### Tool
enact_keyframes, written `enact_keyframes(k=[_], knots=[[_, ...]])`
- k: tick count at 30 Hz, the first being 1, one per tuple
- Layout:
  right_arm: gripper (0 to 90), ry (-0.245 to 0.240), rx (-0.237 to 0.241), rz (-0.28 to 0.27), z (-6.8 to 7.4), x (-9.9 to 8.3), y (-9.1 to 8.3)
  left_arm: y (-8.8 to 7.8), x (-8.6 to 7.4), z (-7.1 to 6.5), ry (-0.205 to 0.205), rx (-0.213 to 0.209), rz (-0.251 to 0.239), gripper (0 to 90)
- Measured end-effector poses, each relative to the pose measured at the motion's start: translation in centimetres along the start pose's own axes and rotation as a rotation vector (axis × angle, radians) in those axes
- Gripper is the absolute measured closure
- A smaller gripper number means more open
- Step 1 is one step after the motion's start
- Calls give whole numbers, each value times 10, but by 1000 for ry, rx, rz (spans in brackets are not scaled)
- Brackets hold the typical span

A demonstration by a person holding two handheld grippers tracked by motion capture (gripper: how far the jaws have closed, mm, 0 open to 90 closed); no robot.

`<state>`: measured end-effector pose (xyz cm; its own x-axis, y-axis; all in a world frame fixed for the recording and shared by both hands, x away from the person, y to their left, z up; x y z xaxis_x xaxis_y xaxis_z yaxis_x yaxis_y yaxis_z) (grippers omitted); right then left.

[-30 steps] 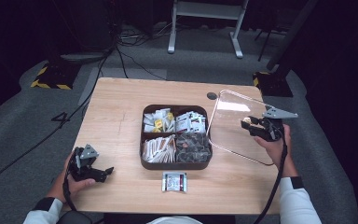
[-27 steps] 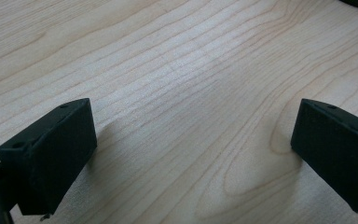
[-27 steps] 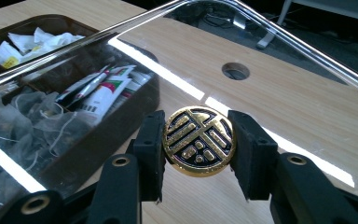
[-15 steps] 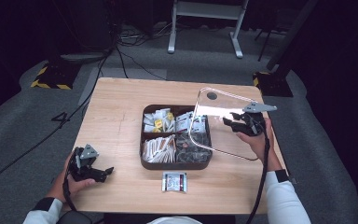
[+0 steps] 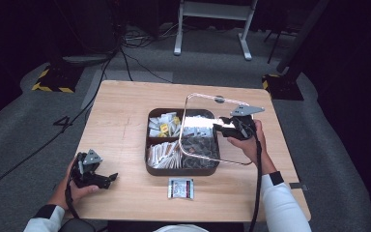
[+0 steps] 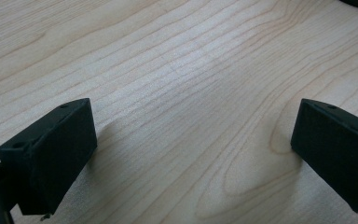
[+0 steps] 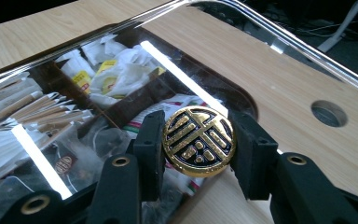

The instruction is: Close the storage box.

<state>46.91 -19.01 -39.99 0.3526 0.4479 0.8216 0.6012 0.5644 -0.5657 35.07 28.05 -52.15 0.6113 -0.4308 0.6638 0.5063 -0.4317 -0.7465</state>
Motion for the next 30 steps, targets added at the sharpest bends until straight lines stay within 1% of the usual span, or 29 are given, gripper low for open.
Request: enact_keyframes(k=[8,11,19,25,28,30], knots=[[587,-26,31,10,18,10,16,0,0,0,0,0,0,4],[587,-41,45,16,25,13,25,0,0,0,0,1,0,4],[588,-61,71,38,41,19,45,0,0,0,0,1,0,4],[588,-70,87,53,50,21,59,0,0,0,0,1,0,4],[587,-84,95,68,54,22,65,0,0,0,0,1,0,4],[587,-81,99,71,56,22,69,0,0,0,0,1,0,4]])
Point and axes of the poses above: each handheld gripper's, and its own axes: y roughly forward along the jaws, x roughly out of its top, z roughly to its left, the point moved 2 cm from there along y, roughly forward along the jaws, and after that the axes turned 2 degrees about -x, right-handed, at the moved point
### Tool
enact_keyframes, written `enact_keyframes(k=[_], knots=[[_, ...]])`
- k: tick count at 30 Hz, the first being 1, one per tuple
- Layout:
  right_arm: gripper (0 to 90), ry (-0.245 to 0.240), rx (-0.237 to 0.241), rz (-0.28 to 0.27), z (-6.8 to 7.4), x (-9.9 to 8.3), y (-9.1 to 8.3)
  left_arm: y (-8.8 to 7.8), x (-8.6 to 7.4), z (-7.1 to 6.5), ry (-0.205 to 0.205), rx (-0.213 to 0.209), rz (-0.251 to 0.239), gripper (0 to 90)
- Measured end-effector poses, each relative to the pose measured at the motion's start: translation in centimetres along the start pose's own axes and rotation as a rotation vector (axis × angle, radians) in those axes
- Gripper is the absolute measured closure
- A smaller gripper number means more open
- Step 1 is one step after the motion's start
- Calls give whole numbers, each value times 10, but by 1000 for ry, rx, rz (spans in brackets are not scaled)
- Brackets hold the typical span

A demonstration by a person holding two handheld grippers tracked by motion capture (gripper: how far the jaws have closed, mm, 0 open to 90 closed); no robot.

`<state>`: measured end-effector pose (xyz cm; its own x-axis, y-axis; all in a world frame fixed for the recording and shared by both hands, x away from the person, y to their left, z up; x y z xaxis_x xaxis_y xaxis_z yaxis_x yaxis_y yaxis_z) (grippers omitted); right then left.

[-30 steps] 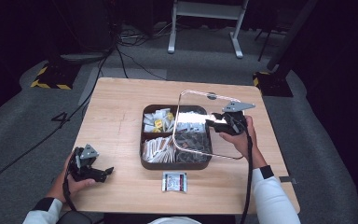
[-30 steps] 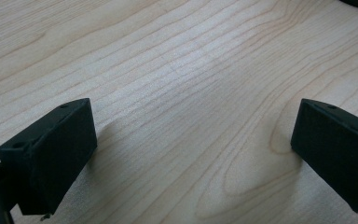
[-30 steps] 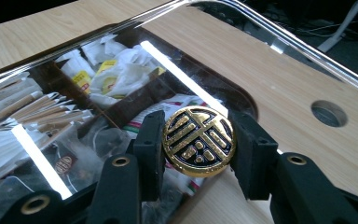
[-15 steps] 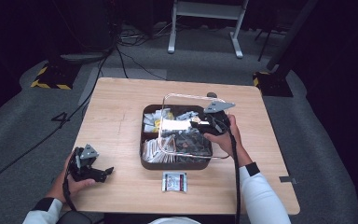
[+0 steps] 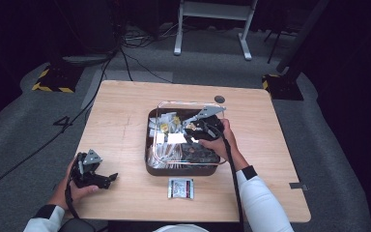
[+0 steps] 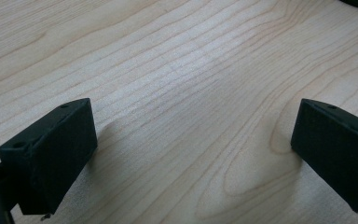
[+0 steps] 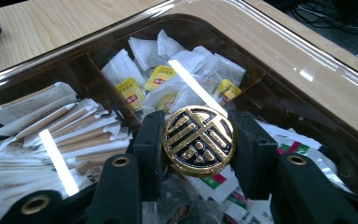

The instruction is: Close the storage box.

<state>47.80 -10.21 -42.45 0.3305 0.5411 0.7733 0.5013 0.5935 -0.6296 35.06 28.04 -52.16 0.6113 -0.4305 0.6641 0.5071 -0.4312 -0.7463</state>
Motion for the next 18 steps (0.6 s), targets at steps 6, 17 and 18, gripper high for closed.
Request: enact_keyframes(k=[6,17,18], knots=[[587,-2,9,23,7,0,14,0,0,0,-1,0,-1,5],[587,-4,24,42,15,-1,30,0,0,0,-1,-1,0,5],[587,0,25,40,16,-1,31,0,0,0,-1,-1,0,5]])
Point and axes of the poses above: each handheld gripper's, and its own axes: y roughly forward along the jaws, x roughly out of its top, z roughly to its left, the point moved 2 cm from there along y, roughly forward along the jaws, and after that the axes turned 2 degrees about -x, right-handed, at the moved point
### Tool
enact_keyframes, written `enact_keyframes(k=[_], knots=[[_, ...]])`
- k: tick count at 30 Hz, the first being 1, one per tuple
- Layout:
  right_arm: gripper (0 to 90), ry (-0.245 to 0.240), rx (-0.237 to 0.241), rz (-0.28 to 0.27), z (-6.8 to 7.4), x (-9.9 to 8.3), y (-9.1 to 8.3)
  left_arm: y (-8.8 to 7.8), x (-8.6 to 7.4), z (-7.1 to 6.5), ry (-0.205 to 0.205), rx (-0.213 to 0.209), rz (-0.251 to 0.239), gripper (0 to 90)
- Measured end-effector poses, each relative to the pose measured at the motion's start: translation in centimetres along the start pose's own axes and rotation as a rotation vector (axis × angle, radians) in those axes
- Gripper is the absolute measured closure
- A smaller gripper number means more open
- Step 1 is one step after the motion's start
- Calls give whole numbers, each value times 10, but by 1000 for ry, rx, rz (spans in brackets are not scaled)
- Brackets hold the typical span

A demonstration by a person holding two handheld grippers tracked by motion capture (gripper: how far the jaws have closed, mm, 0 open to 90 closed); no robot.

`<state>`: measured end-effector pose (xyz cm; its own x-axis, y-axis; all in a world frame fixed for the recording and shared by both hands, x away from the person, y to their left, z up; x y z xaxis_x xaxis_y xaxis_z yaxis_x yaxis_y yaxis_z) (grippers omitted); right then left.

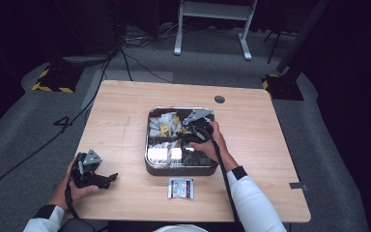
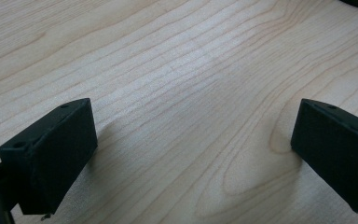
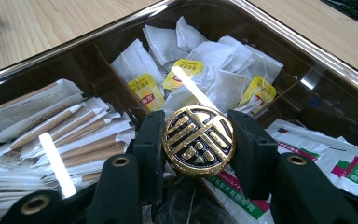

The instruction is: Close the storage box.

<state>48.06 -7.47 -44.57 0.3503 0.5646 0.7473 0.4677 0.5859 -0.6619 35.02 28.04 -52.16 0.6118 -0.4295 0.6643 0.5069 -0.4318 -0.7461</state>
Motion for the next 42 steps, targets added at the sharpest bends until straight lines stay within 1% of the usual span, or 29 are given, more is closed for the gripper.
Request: enact_keyframes(k=[10,12,13,15,17,18,22,27,35,38,40,42], knots=[[587,9,1,3,-1,-3,3,0,0,0,2,0,0,5],[587,10,11,3,-1,-3,3,0,0,0,2,0,0,5],[587,1,17,10,-1,-3,2,0,0,0,2,0,-1,5],[587,-8,16,19,0,-3,2,0,0,0,2,-1,-1,5],[587,2,22,21,0,-4,3,0,0,0,3,0,-2,5],[587,0,25,19,-1,-4,3,0,0,0,2,0,-1,5],[585,-1,15,21,1,-5,4,0,0,0,2,0,-1,5],[584,11,18,13,0,-6,4,0,0,0,2,0,-1,5],[580,3,25,-3,-1,-7,4,0,0,0,2,-1,1,5],[541,-1,33,-11,-1,-7,3,0,0,0,2,0,-1,5],[508,-5,28,-14,-1,-7,3,0,0,0,2,0,-1,5],[452,-6,26,-15,-1,-6,2,0,0,0,2,0,-1,5]])
Point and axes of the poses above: each handheld gripper's, and its own axes: y roughly forward along the jaws, x roughly out of its top, z roughly to its left, the point moved 2 cm from there along y, roughly forward along the jaws, and after that the axes turned 2 degrees about -x, right-handed, at the moved point
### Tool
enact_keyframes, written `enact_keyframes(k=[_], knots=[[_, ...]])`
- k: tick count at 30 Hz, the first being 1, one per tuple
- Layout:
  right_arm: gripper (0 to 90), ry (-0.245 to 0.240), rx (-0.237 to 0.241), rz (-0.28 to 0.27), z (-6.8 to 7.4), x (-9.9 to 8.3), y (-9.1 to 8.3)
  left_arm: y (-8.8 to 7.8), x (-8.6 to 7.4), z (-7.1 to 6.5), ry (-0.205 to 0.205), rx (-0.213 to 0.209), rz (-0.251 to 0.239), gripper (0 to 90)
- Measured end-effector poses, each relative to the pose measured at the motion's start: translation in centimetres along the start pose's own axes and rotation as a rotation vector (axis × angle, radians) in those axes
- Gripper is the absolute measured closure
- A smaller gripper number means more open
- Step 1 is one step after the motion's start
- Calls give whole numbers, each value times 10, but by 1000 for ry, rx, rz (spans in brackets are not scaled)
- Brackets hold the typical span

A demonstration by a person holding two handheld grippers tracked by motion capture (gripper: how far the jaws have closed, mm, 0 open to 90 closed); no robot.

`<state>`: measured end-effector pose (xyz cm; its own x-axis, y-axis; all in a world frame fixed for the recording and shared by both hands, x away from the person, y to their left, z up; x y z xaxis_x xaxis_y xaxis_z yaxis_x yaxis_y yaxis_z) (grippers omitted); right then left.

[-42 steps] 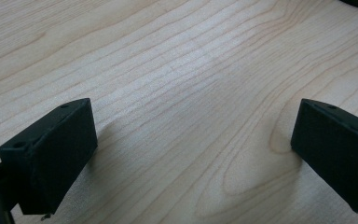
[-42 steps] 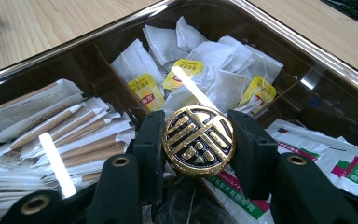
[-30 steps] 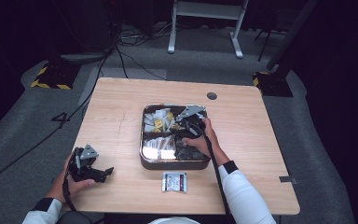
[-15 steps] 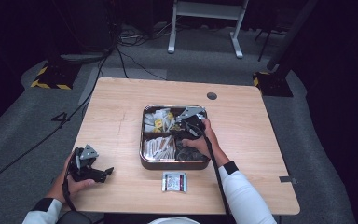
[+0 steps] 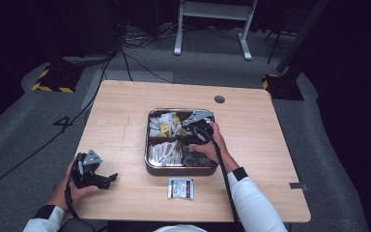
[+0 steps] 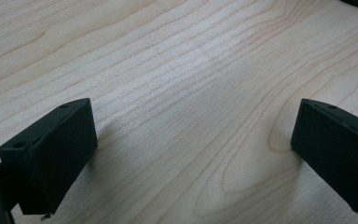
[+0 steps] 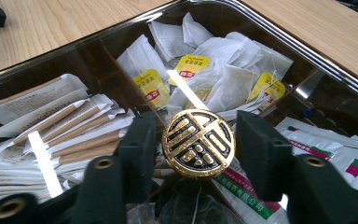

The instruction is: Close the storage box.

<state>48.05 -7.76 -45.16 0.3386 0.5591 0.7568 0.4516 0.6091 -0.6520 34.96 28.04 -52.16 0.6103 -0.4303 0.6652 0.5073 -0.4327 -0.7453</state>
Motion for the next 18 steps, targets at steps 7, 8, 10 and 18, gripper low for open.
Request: enact_keyframes(k=[7,8,10,18], knots=[[194,27,16,-10,-1,1,-2,0,0,0,0,2,0,5],[185,27,16,-11,-1,1,-2,0,0,0,0,1,0,5],[181,20,10,-1,-1,1,-2,0,0,0,1,1,0,5],[201,-14,-10,32,1,0,-2,0,0,0,0,1,1,5]])
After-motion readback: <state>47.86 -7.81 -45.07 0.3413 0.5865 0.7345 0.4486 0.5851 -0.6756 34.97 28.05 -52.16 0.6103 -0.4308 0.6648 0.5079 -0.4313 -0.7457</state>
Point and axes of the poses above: each handheld gripper's, and its own axes: y roughly forward along the jaws, x roughly out of its top, z roughly to its left, the point moved 2 cm from there along y, roughly forward along the jaws, and after that the axes turned 2 degrees about -x, right-handed, at the moved point
